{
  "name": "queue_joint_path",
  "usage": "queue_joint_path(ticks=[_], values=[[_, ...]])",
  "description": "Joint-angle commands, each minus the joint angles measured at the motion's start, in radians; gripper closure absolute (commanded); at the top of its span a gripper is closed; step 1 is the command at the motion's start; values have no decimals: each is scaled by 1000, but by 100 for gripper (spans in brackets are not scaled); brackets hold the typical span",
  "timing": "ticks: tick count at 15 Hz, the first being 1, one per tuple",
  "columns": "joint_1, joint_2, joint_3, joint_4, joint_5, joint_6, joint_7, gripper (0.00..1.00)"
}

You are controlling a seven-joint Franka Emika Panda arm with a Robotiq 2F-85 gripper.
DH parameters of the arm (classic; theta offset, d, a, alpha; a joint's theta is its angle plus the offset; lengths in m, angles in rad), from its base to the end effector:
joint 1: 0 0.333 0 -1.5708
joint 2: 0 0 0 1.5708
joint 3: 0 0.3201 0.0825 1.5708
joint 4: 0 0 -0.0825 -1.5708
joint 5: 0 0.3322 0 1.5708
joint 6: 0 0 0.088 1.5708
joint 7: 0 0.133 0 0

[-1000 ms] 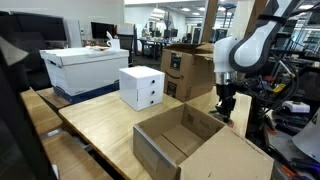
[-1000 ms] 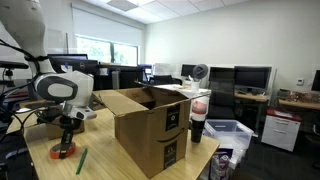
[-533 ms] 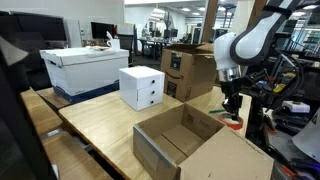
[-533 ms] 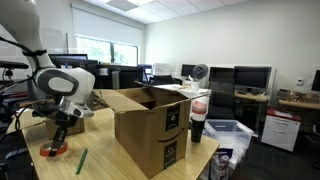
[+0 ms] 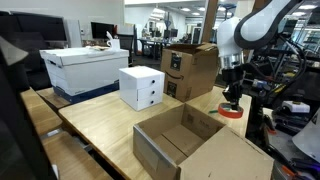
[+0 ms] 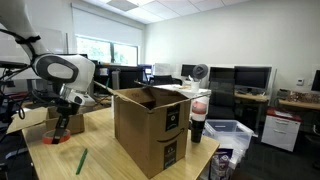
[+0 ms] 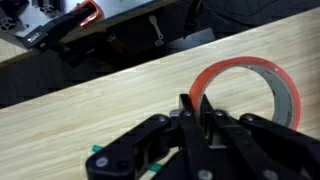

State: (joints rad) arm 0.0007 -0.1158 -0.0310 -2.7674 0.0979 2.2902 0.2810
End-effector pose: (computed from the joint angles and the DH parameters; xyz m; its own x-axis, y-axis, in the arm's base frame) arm 0.3095 -0.0049 0.2508 0.8616 -0.3627 -0.3552 -0.3696 -0.9278 0.0509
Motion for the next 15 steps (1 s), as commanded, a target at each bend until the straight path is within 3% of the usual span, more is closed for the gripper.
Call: queue_joint_path(ticks=[1, 15], values=[[-11, -89, 11, 2, -8, -59, -20, 96], [69, -212, 109, 91, 5, -136, -52, 96]])
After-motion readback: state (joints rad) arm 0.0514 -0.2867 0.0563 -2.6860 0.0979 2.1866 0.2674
